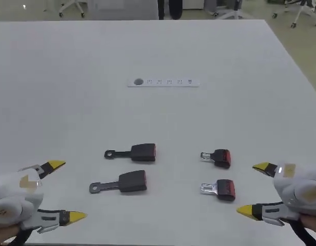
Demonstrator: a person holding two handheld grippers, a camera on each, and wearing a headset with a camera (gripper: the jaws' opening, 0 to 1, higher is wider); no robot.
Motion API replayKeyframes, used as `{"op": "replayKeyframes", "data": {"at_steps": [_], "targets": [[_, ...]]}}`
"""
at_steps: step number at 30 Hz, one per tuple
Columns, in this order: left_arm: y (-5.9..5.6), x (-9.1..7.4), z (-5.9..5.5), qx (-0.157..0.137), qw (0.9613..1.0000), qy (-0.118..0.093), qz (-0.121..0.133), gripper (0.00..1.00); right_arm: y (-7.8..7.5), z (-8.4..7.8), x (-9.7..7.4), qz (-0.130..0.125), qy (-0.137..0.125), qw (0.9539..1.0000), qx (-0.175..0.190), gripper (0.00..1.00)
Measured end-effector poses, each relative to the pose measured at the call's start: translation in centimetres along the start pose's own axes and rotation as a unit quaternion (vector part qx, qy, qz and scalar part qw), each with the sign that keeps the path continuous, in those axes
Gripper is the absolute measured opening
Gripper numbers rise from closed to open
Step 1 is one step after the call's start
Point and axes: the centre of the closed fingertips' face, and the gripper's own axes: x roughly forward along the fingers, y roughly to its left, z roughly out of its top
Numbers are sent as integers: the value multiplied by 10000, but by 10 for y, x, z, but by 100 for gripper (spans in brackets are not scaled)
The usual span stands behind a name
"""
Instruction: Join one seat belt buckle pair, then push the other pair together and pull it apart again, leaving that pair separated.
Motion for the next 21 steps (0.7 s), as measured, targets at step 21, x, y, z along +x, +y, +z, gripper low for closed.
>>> {"op": "replayKeyframes", "data": {"at_steps": [21], "targets": [[-13, 84, 30, 433, 9952, 478, -741, 55, 14, 2, 37, 858, 201, 9944, -579, 43]]}}
